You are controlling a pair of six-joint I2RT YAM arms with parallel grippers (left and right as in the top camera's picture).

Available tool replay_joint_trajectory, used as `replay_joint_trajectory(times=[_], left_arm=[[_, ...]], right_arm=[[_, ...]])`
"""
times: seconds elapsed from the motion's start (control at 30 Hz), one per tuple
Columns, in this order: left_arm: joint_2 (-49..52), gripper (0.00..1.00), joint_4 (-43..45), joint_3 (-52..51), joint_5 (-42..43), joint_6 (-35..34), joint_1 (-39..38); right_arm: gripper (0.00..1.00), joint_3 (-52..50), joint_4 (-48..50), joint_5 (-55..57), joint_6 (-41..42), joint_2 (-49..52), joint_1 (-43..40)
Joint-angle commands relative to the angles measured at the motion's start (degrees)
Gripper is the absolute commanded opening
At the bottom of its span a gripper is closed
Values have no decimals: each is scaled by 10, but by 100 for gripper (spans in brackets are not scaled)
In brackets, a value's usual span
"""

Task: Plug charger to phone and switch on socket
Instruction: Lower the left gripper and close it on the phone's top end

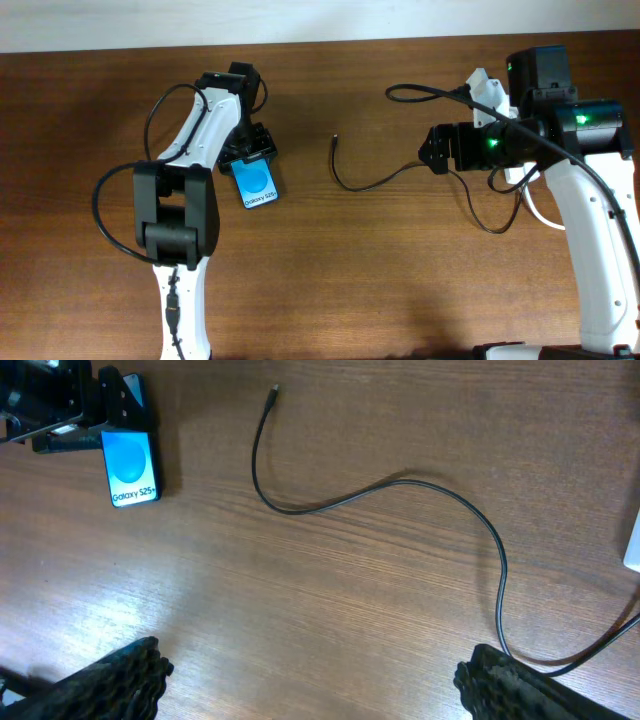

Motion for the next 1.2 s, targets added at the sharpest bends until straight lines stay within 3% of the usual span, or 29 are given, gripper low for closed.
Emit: replay_joint_trajectory(times=[0.0,0.23,0.33,0.7,0.9,1.17], left_arm=[[0,79,7,12,-5,-7,3],[2,95,57,-60,-6,-8,-2],[2,95,58,-68,-6,-8,-2],[3,91,62,-68,-2,-58,-5],[3,74,73,-68,6,-68,-5],[3,67,15,-1,17,-66,14]], right_arm=[[99,10,1,-8,1,4,-2],[98,10,-4,-8,1,4,-2],[98,10,-4,-8,1,4,-2],[98,10,-4,-8,1,4,-2],[98,10,-4,-8,1,4,-2],[99,10,-3,-8,1,4,-2]])
